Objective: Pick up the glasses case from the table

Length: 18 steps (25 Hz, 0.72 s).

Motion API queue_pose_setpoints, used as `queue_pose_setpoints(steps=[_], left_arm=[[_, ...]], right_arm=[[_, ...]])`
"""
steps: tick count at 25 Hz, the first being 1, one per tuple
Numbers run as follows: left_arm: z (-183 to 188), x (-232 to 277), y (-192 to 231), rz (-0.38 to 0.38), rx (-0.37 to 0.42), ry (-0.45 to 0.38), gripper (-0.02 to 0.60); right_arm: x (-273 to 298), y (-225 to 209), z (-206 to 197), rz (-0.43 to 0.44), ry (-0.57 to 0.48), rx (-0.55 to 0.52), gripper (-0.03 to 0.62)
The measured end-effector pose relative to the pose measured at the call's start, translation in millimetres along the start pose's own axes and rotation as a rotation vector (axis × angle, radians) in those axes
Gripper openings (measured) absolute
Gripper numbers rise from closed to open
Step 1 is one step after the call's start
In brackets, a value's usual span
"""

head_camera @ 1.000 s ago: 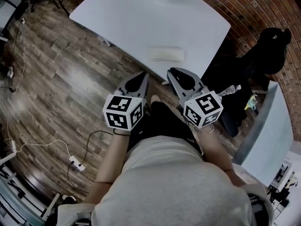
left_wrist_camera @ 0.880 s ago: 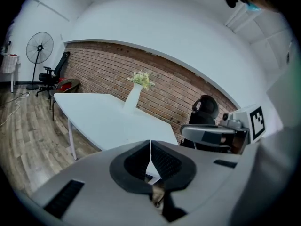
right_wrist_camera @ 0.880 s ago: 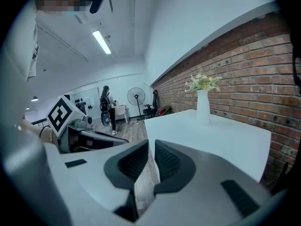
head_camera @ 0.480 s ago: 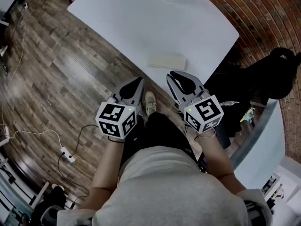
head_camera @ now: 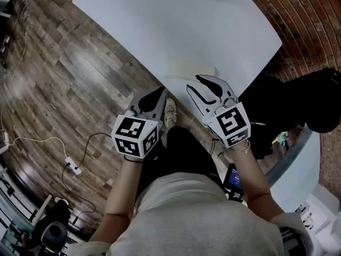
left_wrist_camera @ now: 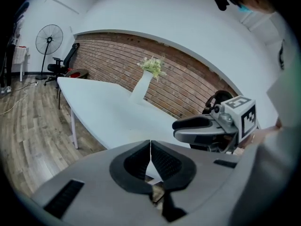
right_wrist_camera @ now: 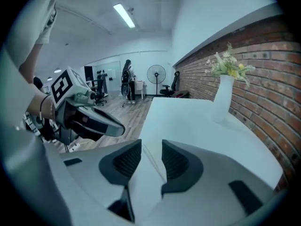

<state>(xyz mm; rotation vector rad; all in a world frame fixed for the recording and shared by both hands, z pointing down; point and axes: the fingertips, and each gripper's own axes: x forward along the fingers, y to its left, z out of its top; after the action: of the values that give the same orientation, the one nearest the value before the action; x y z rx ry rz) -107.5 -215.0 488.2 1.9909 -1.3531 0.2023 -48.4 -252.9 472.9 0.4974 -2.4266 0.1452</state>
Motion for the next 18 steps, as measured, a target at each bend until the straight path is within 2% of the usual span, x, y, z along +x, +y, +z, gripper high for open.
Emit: queue_pose_setpoints(steps=[4,8,12,18], left_arm=[[-2,15,8,0.016,-0.004,0.018,0.008],[-3,19,16,0.023,-0.011,0.023,0.008],[-7,29,25,0.033,-0.04,0.029,0.008],[-14,37,35,0.032,-0.072,0.045,0.008]], right_arm=[[20,-12,-4,0.004,0.045,-0.169,0.135],[41,-17,-13,0.036,0.113,-0.28,0.182],[60,-24,-21,0.105,0.189,-0.332,0.261],[78,-21,-35,0.192,0.282,-0.405,0.295]])
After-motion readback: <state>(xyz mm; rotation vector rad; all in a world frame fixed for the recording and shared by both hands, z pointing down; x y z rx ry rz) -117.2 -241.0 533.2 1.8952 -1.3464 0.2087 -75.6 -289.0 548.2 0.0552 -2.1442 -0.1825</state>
